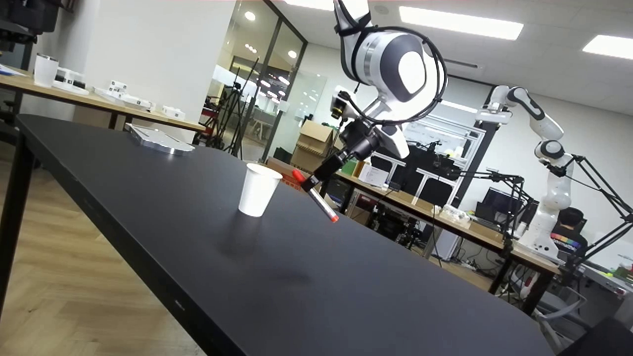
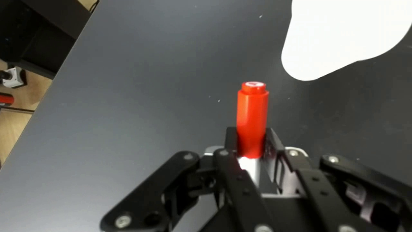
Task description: Put the marker inside the mug cup
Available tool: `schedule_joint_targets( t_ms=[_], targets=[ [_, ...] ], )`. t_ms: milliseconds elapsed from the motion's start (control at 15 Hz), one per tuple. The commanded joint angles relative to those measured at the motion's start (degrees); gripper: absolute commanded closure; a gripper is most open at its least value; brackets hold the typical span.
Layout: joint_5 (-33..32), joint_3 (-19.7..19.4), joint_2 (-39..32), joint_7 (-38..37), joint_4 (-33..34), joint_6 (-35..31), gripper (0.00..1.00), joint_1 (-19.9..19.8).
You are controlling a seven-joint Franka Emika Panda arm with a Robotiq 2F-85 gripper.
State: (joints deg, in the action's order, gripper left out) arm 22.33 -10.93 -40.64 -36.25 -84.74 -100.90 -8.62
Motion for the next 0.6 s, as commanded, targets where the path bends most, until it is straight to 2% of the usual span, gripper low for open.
schedule_joint_targets(
  t_ms=[0, 533],
  targets=[
    [2.51, 2.40, -1.86, -5.55, 7.22, 4.76, 0.94, -0.51],
    [6.43, 5.80, -3.77, -12.01, 17.66, 15.22, 0.94, -1.17]
  ],
)
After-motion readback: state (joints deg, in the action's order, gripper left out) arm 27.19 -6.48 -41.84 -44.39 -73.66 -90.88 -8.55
